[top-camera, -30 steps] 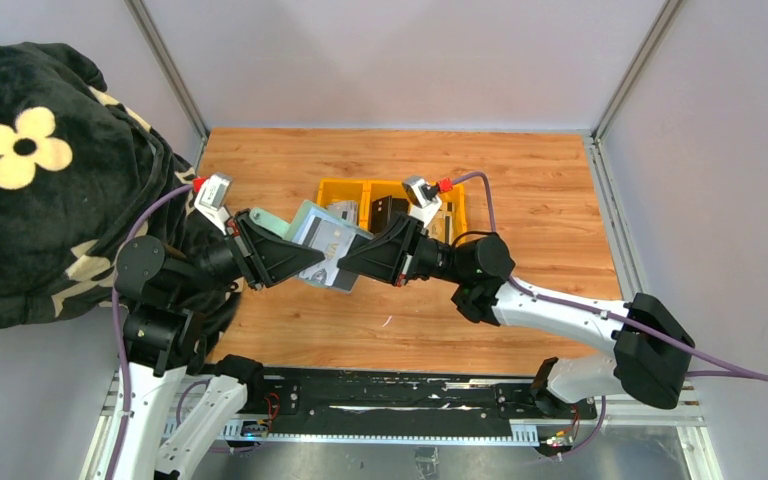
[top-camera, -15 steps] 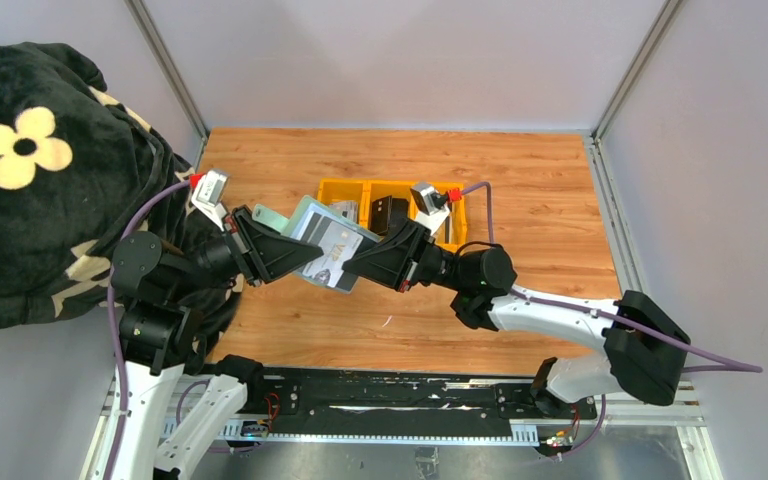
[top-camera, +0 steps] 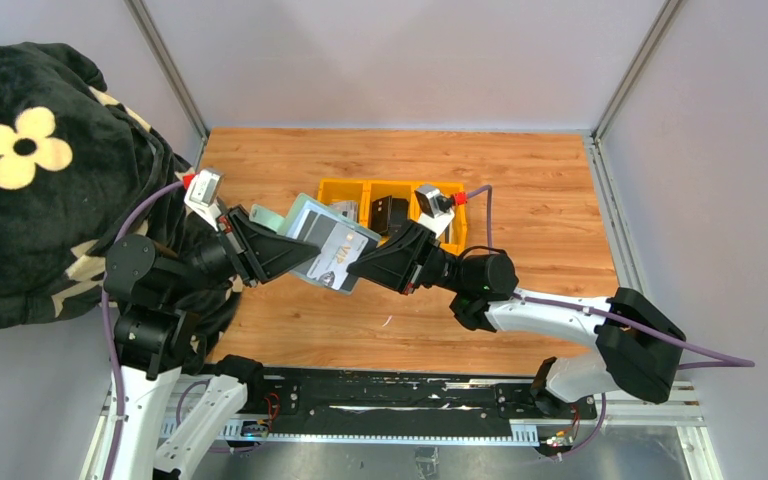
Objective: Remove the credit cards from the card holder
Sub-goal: Remove the credit card from the card holder.
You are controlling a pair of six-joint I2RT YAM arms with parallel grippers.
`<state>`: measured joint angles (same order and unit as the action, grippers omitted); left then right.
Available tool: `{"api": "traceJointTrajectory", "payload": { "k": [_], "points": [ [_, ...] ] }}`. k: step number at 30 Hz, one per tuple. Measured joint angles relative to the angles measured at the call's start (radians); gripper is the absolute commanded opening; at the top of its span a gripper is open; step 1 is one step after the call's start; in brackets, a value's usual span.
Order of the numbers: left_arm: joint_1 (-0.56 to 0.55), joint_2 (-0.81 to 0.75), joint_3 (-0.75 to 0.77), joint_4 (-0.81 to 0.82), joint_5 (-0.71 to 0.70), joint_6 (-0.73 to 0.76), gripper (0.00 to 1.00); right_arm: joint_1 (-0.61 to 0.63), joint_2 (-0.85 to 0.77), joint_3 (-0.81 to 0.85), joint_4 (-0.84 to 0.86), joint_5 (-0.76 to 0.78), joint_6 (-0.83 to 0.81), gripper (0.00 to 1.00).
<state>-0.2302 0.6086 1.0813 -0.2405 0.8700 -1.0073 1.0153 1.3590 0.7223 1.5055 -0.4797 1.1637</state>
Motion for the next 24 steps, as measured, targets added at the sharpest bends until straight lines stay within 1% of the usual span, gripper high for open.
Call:
{"api": "traceJointTrajectory", "payload": {
  "k": [2, 3, 5, 9, 13, 17, 19, 20, 22, 24],
  "points": [
    [0.000, -0.004, 0.000, -0.002, -0.002, -0.003, 0.00, 0.000, 0.000, 0.000, 0.000, -0.005, 0.000, 0.00],
    [0.000, -0.005, 0.000, -0.002, -0.003, -0.003, 0.00, 0.000, 0.000, 0.000, 0.001, -0.007, 0.000, 0.02],
    [0.000, -0.006, 0.000, -0.002, -0.003, -0.005, 0.00, 0.000, 0.000, 0.000, 0.003, -0.010, 0.002, 0.17],
    [0.000, -0.006, 0.000, -0.002, -0.005, -0.007, 0.00, 0.000, 0.000, 0.000, 0.004, -0.012, 0.015, 0.35],
    [0.000, -0.006, 0.000, -0.004, -0.014, -0.004, 0.00, 0.000, 0.000, 0.007, 0.005, -0.016, 0.022, 0.40],
    [0.000, -0.006, 0.000, -0.021, -0.026, 0.015, 0.00, 0.000, 0.014, 0.044, 0.005, -0.018, 0.025, 0.39],
    [0.000, -0.008, 0.000, -0.039, -0.035, 0.032, 0.00, 0.000, 0.023, 0.065, 0.004, -0.018, 0.026, 0.36],
    [0.000, -0.010, 0.000, -0.046, -0.041, 0.040, 0.00, 0.000, 0.027, 0.072, 0.002, -0.019, 0.027, 0.30],
    [0.000, -0.017, 0.000, -0.051, -0.051, 0.058, 0.00, 0.000, 0.036, 0.086, -0.007, -0.024, 0.029, 0.15],
    [0.000, -0.024, 0.000, -0.051, -0.056, 0.068, 0.00, 0.000, 0.046, 0.094, -0.015, -0.027, 0.035, 0.05]
  ]
}}
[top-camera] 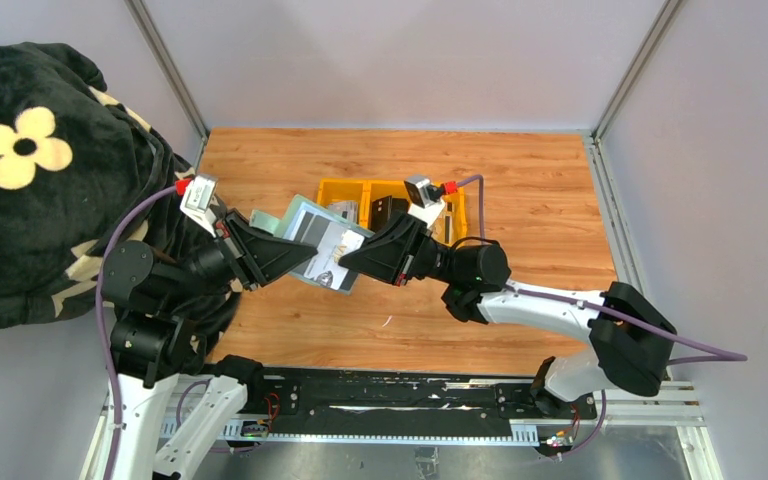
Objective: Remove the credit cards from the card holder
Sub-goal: Remove the credit card from the card holder, then place the credit card in the storage box.
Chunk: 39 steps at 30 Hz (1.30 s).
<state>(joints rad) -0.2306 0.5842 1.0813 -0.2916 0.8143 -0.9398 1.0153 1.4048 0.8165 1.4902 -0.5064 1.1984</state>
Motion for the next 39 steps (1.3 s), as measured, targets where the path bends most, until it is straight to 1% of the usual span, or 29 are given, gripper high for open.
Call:
{"api": "traceJointTrajectory", "payload": {
  "k": [1, 2, 6, 10, 13, 15, 18, 19, 21, 23, 25, 27, 33, 36, 39],
  "points": [
    [0.000, -0.003, 0.000, 0.000, 0.000, 0.004, 0.00, 0.000, 0.002, 0.000, -0.006, -0.001, 0.006, 0.01],
    [0.000, -0.004, 0.000, 0.000, 0.000, 0.008, 0.00, 0.000, 0.002, 0.000, -0.012, -0.001, 0.007, 0.00],
    [0.000, -0.005, 0.005, -0.011, -0.002, 0.031, 0.00, -0.002, -0.001, -0.014, -0.029, 0.001, 0.010, 0.00],
    [0.000, -0.003, 0.028, -0.066, -0.034, 0.092, 0.00, -0.040, -0.055, -0.103, -0.041, -0.006, 0.017, 0.00],
    [0.000, -0.001, 0.064, -0.104, -0.085, 0.160, 0.00, -0.103, -0.127, -0.169, -0.092, -0.048, 0.021, 0.00],
    [0.000, 0.002, 0.096, -0.127, -0.117, 0.224, 0.00, -0.177, -0.195, -0.209, -0.158, -0.084, 0.018, 0.00],
    [0.000, 0.007, 0.136, -0.175, -0.151, 0.316, 0.00, -0.299, -0.300, -0.207, -0.377, -0.132, -0.048, 0.00],
    [0.000, 0.010, 0.149, -0.200, -0.157, 0.352, 0.00, -0.340, -0.340, -0.187, -0.512, -0.136, -0.101, 0.00],
    [0.000, 0.013, 0.164, -0.242, -0.164, 0.415, 0.00, -0.383, -0.380, -0.132, -0.730, -0.114, -0.213, 0.00],
    [0.000, 0.012, 0.164, -0.282, -0.166, 0.470, 0.00, -0.406, -0.372, -0.051, -0.912, -0.084, -0.316, 0.00],
    [0.000, 0.009, 0.164, -0.315, -0.165, 0.511, 0.00, -0.421, -0.309, 0.039, -1.041, -0.064, -0.398, 0.00],
    [0.000, 0.000, 0.164, -0.346, -0.152, 0.551, 0.00, -0.427, -0.206, 0.137, -1.132, -0.048, -0.462, 0.00],
    [0.000, -0.017, 0.181, -0.451, -0.095, 0.653, 0.00, -0.425, 0.154, 0.359, -1.285, 0.001, -0.548, 0.00],
    [0.000, -0.030, 0.181, -0.488, -0.080, 0.690, 0.00, -0.406, 0.339, 0.505, -1.365, 0.035, -0.583, 0.00],
    [0.000, -0.044, 0.181, -0.519, -0.065, 0.725, 0.00, -0.388, 0.475, 0.634, -1.417, 0.051, -0.598, 0.00]
  ]
}}
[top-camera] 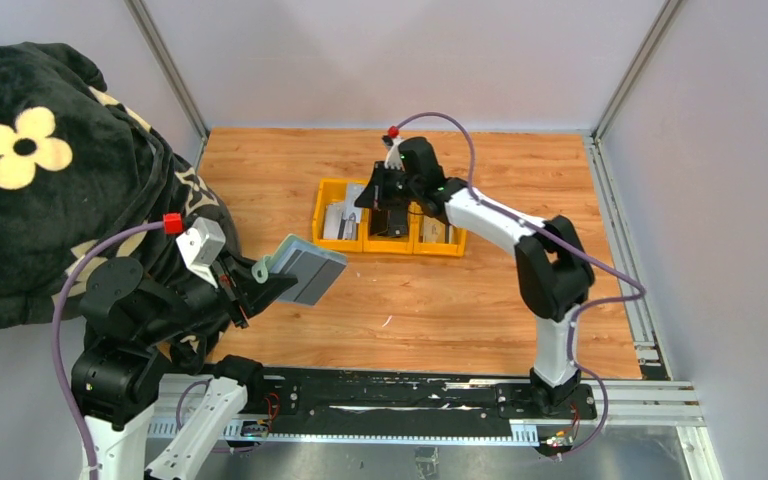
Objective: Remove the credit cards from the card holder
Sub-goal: Place the credit card in the storage box.
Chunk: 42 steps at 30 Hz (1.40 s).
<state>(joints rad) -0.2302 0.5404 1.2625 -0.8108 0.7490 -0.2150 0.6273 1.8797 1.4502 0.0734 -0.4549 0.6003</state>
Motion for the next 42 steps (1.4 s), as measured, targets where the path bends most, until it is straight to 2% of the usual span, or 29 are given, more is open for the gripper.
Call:
{"api": "traceJointTrajectory", "payload": {
  "k": [8, 18, 22, 33, 37, 42],
  "points": [
    [0.000, -0.024, 0.000, -0.054, 0.026, 0.061, 0.00, 0.049, 0.281, 0.307, -0.156, 0.037, -0.023, 0.00],
    [0.000, -0.036, 0.000, -0.060, 0.042, 0.086, 0.00, 0.074, 0.406, 0.417, -0.238, 0.044, -0.018, 0.01],
    [0.000, -0.040, 0.000, -0.060, 0.056, 0.101, 0.00, 0.077, 0.429, 0.467, -0.283, 0.050, -0.021, 0.26],
    [0.000, -0.047, 0.000, -0.055, 0.081, 0.117, 0.00, 0.087, 0.347, 0.470, -0.364, 0.112, -0.093, 0.66],
    [0.000, -0.047, 0.000, -0.050, 0.103, 0.117, 0.00, 0.086, 0.206, 0.420, -0.386, 0.108, -0.140, 0.75],
    [0.000, -0.047, 0.000, -0.050, 0.125, 0.117, 0.00, 0.085, -0.113, 0.282, -0.366, 0.035, -0.241, 0.83]
  ]
}}
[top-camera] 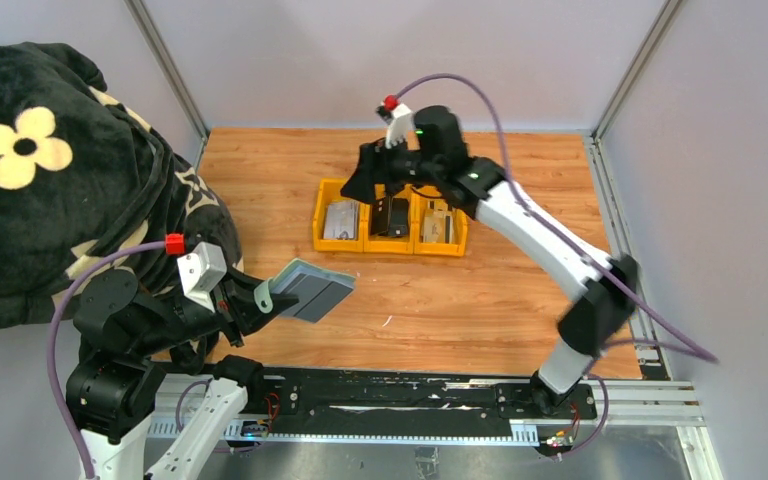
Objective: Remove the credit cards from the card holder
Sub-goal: Place the credit card in the storage box.
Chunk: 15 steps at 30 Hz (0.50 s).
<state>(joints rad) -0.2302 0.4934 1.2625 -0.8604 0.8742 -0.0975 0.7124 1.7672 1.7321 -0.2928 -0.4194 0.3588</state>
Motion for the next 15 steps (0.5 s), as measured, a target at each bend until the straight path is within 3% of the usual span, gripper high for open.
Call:
{"api": "traceJointTrajectory", "payload": {
  "k": [4, 7, 11, 15],
  "points": [
    [0.000, 0.001, 0.000, 0.002, 0.031, 0.001, 0.00, -0.009, -0.304, -0.118, 0.074, -0.212, -0.072, 0.85],
    [0.000, 0.005, -0.001, 0.003, 0.055, 0.001, 0.00, -0.009, -0.422, -0.152, 0.154, -0.389, -0.084, 0.86],
    [0.000, 0.013, -0.001, -0.003, 0.088, 0.013, 0.00, 0.046, -0.510, -0.232, 0.226, -0.562, -0.100, 0.87],
    [0.000, 0.029, -0.001, -0.011, 0.120, 0.019, 0.00, 0.184, -0.492, -0.235, 0.149, -0.620, -0.199, 0.86]
  ]
}}
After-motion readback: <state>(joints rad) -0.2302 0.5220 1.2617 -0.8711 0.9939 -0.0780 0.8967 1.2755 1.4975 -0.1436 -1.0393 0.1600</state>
